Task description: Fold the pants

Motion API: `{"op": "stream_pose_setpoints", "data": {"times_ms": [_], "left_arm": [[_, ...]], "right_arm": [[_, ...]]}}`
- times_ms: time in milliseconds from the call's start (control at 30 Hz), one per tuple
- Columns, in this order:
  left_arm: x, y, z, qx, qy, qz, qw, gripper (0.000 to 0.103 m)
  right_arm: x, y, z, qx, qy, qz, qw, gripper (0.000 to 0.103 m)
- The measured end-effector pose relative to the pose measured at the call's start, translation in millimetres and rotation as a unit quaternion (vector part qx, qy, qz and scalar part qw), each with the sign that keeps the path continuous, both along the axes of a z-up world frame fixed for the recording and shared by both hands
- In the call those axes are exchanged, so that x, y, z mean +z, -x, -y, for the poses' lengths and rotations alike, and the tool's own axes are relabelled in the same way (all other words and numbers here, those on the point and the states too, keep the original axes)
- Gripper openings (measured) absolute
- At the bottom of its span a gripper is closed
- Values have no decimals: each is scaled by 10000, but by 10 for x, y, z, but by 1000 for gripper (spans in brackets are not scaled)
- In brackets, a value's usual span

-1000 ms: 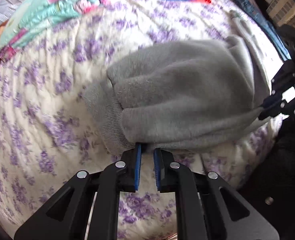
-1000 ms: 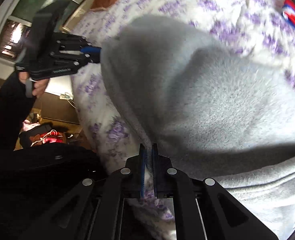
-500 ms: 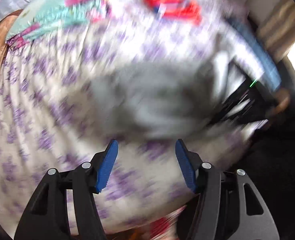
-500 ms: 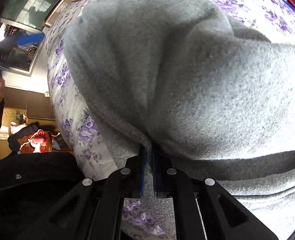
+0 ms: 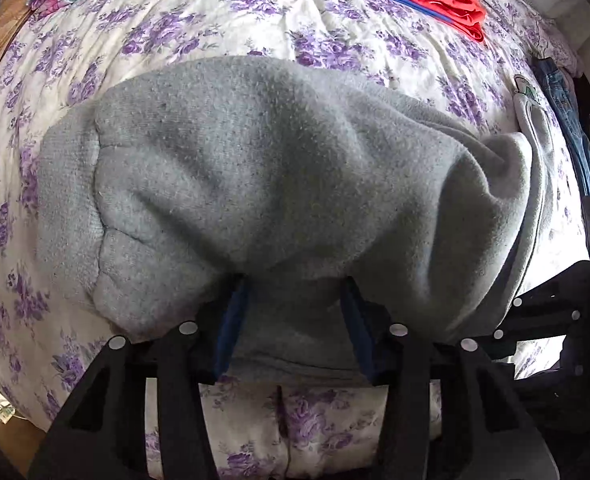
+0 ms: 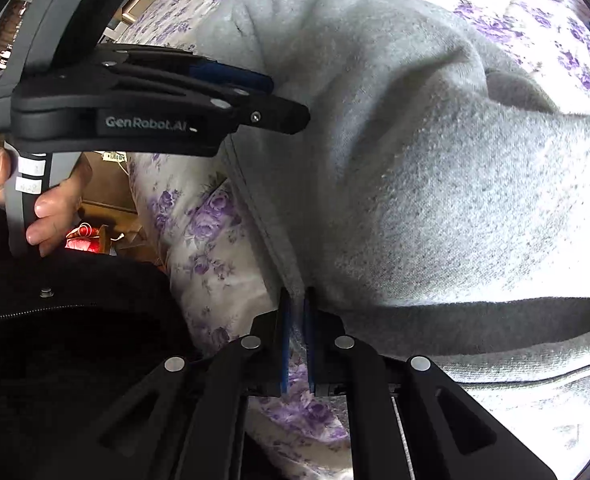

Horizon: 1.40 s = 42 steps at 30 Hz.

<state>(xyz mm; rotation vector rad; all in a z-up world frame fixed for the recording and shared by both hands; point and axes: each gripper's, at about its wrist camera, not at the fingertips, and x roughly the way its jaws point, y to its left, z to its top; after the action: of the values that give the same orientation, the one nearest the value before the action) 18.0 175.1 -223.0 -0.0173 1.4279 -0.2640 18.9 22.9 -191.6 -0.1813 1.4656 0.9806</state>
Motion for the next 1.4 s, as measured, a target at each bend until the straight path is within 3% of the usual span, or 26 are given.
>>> {"op": "stream_pose_setpoints", "data": {"times_ms": [100,133,167,233,300,333,467,500,567,700,733,767,833,933,967,1033,1167,1300,1400], "left_arm": [[-32,-9,-21,17,77,-8,10000,47],[-26,-2,-41,27,108,-16,9999,47],[-28,-11,-48,36,137,-23,9999,47],[-15,4,-80,64,202,-32,9998,47],[-18,21,-105,98,244,-34,9996,47],[-14,38,-106,107,256,-31,9996,47],[-25,143,-132,141,290,-39,9995,47],[-43,149,-140,148,288,-65,9995,47],[-48,174,-156,144,280,-46,9995,47],[-51,180,-211,231,396,-52,9989,47],[-53,183,-210,241,405,-48,9989,47],[-52,185,-218,248,416,-37,9988,47],[-52,185,-219,259,429,-23,9987,49],[-51,183,-194,212,439,5,9988,57],[-52,184,-168,166,413,24,9990,59],[-58,175,-103,82,340,53,9994,66],[-71,189,39,-160,15,144,9998,72],[-73,202,90,-208,-44,175,9996,74],[-66,196,75,-186,25,142,9997,74]], "right_arm": [[92,2,-50,26,71,32,10000,19],[157,-12,-38,16,7,14,10000,28],[233,-63,13,-33,-123,38,9999,29],[318,-133,88,-244,-403,45,9989,27],[319,-193,128,-460,-601,18,9971,12],[273,-232,98,-549,-519,63,9971,7],[-142,-174,-111,-365,75,-70,9993,4],[-137,-137,-144,-294,108,75,9995,4],[-44,-156,-148,-187,116,107,9997,4],[375,-451,231,-770,-19,-55,9970,5],[522,-600,421,-1028,-47,6,9947,19],[654,-759,635,-1363,-9,95,9906,43],[853,-1127,1129,-2231,338,333,9736,53],[794,-1769,1951,-3649,1361,55,9210,55],[737,-1937,2153,-3964,1628,-63,9035,55],[601,-2209,2425,-4224,2108,-173,8814,53],[314,-2451,2594,-4545,2506,-670,8521,53],[5,-2555,2651,-4714,2900,-926,8277,53],[-159,-2489,2628,-4810,2853,-942,8236,53]]}}
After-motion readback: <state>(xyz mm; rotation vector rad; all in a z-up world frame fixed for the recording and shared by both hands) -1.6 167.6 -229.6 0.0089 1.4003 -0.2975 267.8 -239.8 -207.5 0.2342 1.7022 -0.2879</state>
